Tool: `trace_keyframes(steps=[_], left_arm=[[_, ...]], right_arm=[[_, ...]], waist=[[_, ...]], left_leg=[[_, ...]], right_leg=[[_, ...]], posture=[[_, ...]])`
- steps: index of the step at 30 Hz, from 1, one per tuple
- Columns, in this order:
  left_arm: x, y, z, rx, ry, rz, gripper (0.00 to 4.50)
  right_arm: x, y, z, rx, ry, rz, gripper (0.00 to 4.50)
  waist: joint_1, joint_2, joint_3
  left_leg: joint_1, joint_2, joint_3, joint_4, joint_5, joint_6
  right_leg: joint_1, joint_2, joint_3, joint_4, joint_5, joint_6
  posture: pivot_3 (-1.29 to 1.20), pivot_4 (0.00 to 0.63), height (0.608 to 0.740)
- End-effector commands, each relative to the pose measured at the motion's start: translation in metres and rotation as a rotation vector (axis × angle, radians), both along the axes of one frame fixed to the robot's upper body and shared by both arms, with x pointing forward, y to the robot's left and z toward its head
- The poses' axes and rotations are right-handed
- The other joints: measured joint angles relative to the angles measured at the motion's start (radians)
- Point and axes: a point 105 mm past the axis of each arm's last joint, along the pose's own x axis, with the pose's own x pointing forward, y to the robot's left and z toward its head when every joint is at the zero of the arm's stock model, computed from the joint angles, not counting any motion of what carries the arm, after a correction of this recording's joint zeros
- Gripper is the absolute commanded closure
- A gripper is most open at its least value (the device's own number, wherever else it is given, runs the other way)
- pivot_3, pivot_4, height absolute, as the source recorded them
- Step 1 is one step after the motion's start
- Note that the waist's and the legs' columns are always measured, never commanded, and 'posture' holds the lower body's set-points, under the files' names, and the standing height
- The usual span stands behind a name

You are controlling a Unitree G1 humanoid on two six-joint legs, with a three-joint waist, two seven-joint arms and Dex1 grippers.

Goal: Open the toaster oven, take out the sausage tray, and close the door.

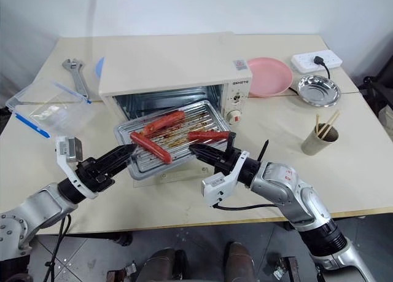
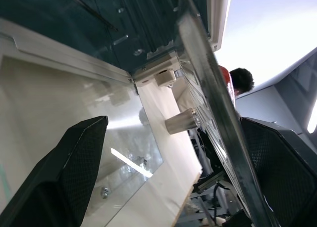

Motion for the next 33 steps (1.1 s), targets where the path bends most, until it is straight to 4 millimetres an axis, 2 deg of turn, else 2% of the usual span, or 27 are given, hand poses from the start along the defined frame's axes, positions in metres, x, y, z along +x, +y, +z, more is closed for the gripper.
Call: trace_keyframes(steps=[1, 2, 15, 17, 20, 33], left_arm=[[-0.002, -0.008, 0.001, -0.008, 0.005, -0.035, 0.00], [-0.002, -0.009, 0.000, -0.009, 0.004, -0.037, 0.00], [-0.006, -0.008, -0.004, -0.020, 0.034, -0.005, 3.87], [-0.006, -0.007, -0.004, -0.023, 0.042, 0.004, 4.27], [-0.007, -0.007, -0.005, -0.026, 0.053, 0.014, 4.49], [-0.011, -0.009, -0.017, -0.036, 0.164, 0.031, 4.50]], right_arm=[[-0.015, 0.003, 0.023, 0.058, -0.079, 0.066, 4.49], [-0.015, 0.003, 0.024, 0.059, -0.080, 0.070, 4.49], [-0.014, 0.003, 0.031, 0.072, -0.082, 0.077, 4.50], [-0.014, 0.002, 0.031, 0.075, -0.081, 0.078, 4.50], [-0.014, 0.002, 0.032, 0.079, -0.081, 0.081, 4.50], [-0.016, 0.007, 0.034, 0.112, 0.030, 0.096, 4.50]], waist=[[0.000, 0.000, 0.000], [0.000, 0.000, 0.000], [0.000, 0.000, 0.000], [0.000, 0.000, 0.000], [0.000, 0.000, 0.000], [0.001, 0.000, 0.000]], left_leg=[[0.000, 0.000, 0.000, 0.000, 0.000, 0.000], [0.000, 0.000, 0.000, 0.000, 0.000, 0.000], [0.000, 0.000, 0.000, 0.000, 0.000, 0.000], [0.000, 0.000, 0.000, 0.000, 0.000, 0.000], [0.000, 0.000, 0.000, 0.000, 0.000, 0.000], [0.000, 0.000, 0.000, 0.000, 0.000, 0.000]], right_leg=[[0.000, 0.000, 0.000, 0.000, 0.000, 0.000], [0.000, 0.000, 0.000, 0.000, 0.000, 0.000], [0.000, 0.000, 0.000, 0.000, 0.000, 0.000], [0.000, 0.000, 0.000, 0.000, 0.000, 0.000], [0.000, 0.000, 0.000, 0.000, 0.000, 0.000], [0.001, 0.000, 0.000, -0.001, 0.000, 0.000]], posture=[[0.00, 0.150, 0.740], [0.00, 0.150, 0.740], [0.00, 0.150, 0.740], [0.00, 0.150, 0.740], [0.00, 0.150, 0.740], [0.00, 0.150, 0.740]])
